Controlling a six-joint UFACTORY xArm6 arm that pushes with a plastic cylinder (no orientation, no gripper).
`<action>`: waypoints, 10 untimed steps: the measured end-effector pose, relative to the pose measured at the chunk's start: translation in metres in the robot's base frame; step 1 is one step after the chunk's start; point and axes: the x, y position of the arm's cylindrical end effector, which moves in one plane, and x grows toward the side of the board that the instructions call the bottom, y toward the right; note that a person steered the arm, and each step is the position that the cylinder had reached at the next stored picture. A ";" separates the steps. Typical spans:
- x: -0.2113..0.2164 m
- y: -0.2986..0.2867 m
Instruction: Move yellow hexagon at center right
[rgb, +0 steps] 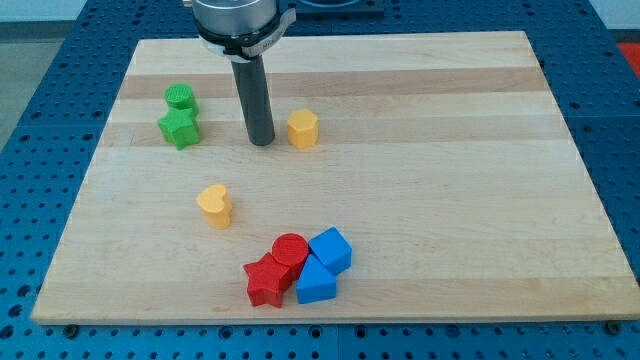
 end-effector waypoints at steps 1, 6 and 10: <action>0.000 0.005; 0.003 0.074; -0.035 0.111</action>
